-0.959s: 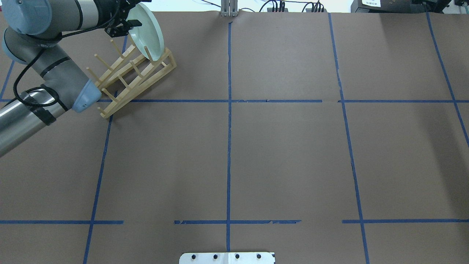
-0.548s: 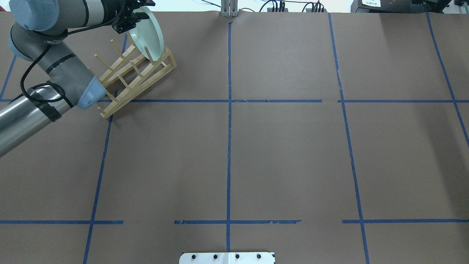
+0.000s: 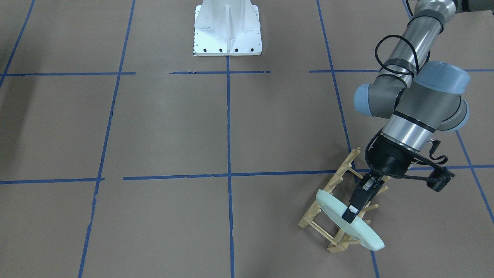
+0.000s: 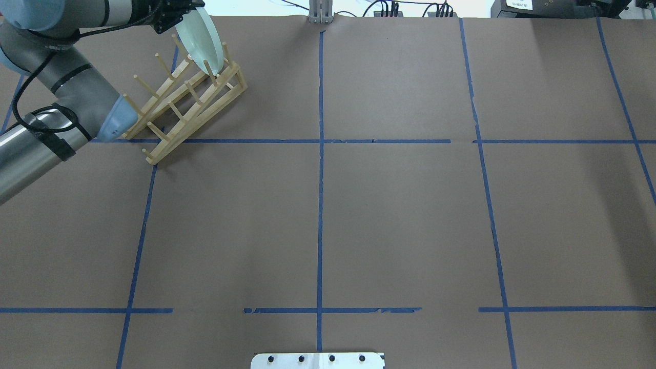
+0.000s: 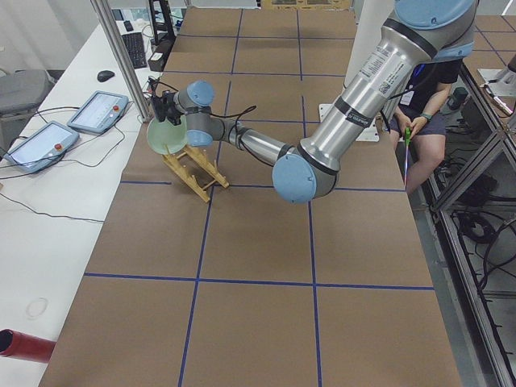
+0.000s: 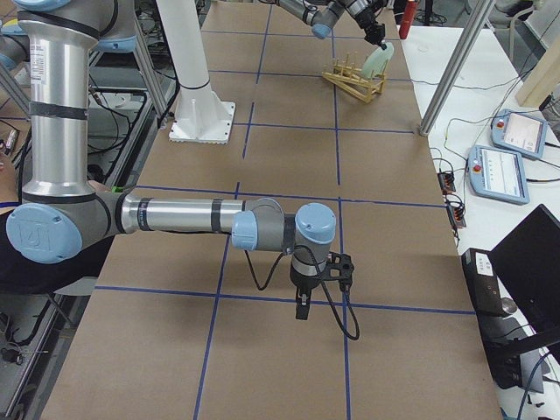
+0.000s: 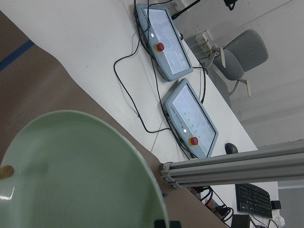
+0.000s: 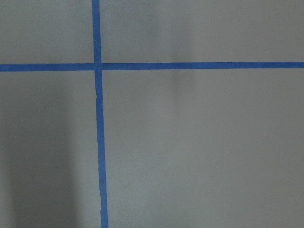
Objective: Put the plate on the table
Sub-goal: 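Grasp the plate rim with the left gripper and lift it out of the rack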
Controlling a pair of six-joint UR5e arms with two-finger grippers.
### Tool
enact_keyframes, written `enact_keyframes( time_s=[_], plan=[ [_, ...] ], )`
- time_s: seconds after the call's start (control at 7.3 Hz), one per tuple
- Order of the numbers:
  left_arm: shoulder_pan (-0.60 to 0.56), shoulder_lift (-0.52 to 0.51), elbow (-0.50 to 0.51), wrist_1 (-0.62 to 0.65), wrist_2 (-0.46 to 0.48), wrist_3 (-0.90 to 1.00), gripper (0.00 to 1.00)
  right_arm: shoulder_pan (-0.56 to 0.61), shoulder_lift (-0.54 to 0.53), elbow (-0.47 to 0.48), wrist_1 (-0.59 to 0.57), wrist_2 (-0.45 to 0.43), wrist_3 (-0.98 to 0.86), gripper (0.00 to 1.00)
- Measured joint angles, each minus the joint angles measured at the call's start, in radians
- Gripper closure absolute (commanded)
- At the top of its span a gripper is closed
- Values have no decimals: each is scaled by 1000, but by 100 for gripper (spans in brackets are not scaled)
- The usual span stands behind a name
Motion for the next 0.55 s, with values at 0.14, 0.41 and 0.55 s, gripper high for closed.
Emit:
enact_keyframes(
  time_s=[0.14, 0.41, 0.55],
  plan=[
    [-29, 8, -24, 0, -39, 9, 100, 0, 0, 0, 0, 0, 0, 0],
    [-88, 27, -84, 3, -121, 7, 100, 0, 0, 0, 0, 0, 0, 0],
    [-126, 30, -117, 24, -179, 5, 100, 0, 0, 0, 0, 0, 0, 0]
  ],
)
